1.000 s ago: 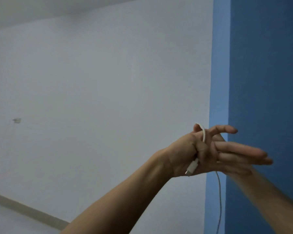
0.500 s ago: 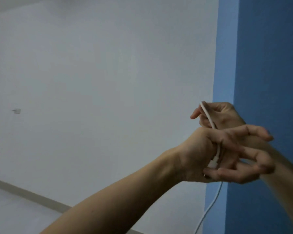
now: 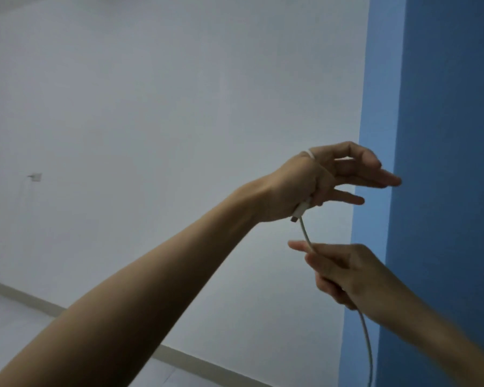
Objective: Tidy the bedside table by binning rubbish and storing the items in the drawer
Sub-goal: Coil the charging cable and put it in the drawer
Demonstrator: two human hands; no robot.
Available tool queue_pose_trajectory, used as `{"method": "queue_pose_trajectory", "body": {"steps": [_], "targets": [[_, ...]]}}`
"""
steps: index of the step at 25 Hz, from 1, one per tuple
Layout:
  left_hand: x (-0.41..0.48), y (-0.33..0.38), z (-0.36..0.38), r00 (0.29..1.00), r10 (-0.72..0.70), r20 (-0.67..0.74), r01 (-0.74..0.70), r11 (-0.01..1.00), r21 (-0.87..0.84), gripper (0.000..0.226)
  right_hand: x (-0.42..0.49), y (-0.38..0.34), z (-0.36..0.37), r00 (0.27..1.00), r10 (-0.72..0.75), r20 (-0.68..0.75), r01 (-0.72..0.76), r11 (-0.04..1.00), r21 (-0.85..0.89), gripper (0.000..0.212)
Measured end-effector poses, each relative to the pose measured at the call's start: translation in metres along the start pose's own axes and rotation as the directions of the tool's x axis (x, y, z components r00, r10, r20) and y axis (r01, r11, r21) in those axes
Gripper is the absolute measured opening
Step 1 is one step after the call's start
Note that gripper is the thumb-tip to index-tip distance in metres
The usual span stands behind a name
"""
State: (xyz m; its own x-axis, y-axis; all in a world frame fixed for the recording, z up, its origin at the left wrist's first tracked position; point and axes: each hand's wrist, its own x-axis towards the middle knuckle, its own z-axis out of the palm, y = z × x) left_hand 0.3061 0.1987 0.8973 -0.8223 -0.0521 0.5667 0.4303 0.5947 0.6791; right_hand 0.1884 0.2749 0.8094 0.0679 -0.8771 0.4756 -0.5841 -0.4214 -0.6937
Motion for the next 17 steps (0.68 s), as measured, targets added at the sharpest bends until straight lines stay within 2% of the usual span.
{"method": "queue_pose_trajectory", "body": {"steps": [3, 5, 7, 13, 14, 15, 17], "targets": [[-0.006, -0.017, -0.007, 0.989, -0.146, 0.02, 0.143, 0.985, 0.098, 0.048, -0.012, -0.002, -0.008, 0.979, -0.172, -0.107, 0.13, 0.938, -0.322, 0.014], [-0.009, -0.03, -0.006, 0.974, -0.222, 0.04, 0.216, 0.969, 0.118, 0.054, -0.02, -0.012, -0.023, 0.958, -0.255, -0.131, 0.146, 0.827, -0.543, 0.018], [-0.013, -0.04, -0.004, 0.959, -0.267, 0.099, 0.259, 0.962, 0.083, 0.056, -0.024, -0.021, -0.034, 0.94, -0.32, -0.116, 0.16, 0.716, -0.68, 0.025], [-0.011, -0.038, 0.021, 0.88, -0.31, 0.361, 0.255, 0.948, 0.191, 0.039, -0.016, -0.042, -0.057, 0.784, -0.617, -0.063, 0.313, 0.482, -0.818, 0.03], [-0.011, -0.035, 0.024, 0.871, -0.304, 0.384, 0.264, 0.952, 0.154, 0.037, -0.012, -0.044, -0.06, 0.761, -0.644, -0.073, 0.329, 0.481, -0.813, 0.034], [-0.011, -0.033, 0.027, 0.866, -0.302, 0.398, 0.288, 0.953, 0.098, 0.037, -0.009, -0.047, -0.062, 0.751, -0.651, -0.11, 0.344, 0.528, -0.776, 0.036], [-0.008, -0.028, 0.027, 0.859, -0.335, 0.387, 0.336, 0.939, 0.067, 0.036, -0.003, -0.048, -0.063, 0.796, -0.576, -0.188, 0.38, 0.716, -0.586, 0.029]]}}
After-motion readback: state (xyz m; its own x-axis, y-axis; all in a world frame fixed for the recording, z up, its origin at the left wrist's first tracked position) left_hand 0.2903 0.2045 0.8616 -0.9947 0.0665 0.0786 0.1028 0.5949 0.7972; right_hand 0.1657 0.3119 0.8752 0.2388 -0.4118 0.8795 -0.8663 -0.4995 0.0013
